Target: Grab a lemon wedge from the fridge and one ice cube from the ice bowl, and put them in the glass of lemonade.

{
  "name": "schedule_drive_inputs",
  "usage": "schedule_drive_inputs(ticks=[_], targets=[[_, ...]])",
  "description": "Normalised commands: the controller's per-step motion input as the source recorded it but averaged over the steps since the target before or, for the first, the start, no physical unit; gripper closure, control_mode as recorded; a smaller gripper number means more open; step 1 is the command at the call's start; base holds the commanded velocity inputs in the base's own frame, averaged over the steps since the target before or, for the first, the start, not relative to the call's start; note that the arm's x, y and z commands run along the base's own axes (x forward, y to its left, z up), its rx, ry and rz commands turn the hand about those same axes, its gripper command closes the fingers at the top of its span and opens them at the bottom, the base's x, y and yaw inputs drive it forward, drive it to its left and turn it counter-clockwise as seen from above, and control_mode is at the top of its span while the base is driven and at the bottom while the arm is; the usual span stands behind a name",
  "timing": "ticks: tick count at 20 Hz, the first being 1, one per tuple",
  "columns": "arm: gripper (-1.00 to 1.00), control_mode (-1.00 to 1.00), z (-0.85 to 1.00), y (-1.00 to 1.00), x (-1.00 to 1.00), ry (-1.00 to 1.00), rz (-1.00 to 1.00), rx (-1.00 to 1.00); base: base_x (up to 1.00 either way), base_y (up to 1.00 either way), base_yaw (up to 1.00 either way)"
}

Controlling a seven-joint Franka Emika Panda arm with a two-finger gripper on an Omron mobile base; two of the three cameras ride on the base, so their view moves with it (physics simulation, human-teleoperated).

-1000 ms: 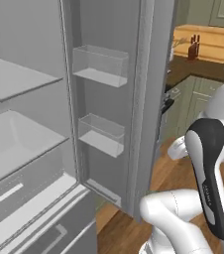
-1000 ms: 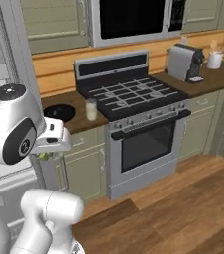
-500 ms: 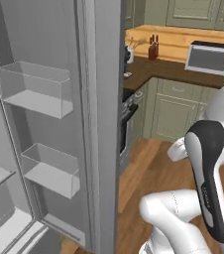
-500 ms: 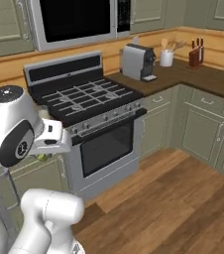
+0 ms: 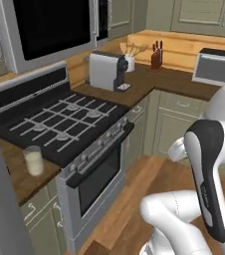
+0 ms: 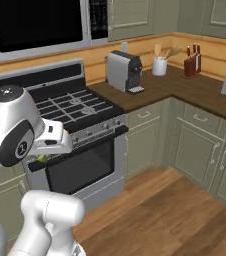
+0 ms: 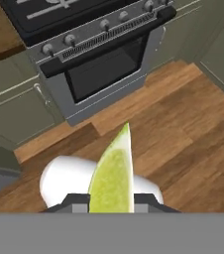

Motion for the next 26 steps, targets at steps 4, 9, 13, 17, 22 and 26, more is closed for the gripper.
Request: schedule_drive_inputs(ticks=[4,9,13,17,22,26], targets=[[1.00,1.00,0.00,0.00,0.00,0.00,0.00,0.00,0.95,-0.74,0.62],[1.00,1.00,0.00,0.00,0.00,0.00,0.00,0.00,0.50,-0.28,0.84],[1.00,1.00,0.00,0.00,0.00,0.00,0.00,0.00,0.51,0.07,0.58],[1.00,1.00,0.00,0.00,0.00,0.00,0.00,0.00,0.72,0.63,0.32],[1.00,1.00,0.00,0.00,0.00,0.00,0.00,0.00,0.58,0.59,0.23],[1.00,1.00,0.00,0.00,0.00,0.00,0.00,0.00,0.02,0.36,0.21]])
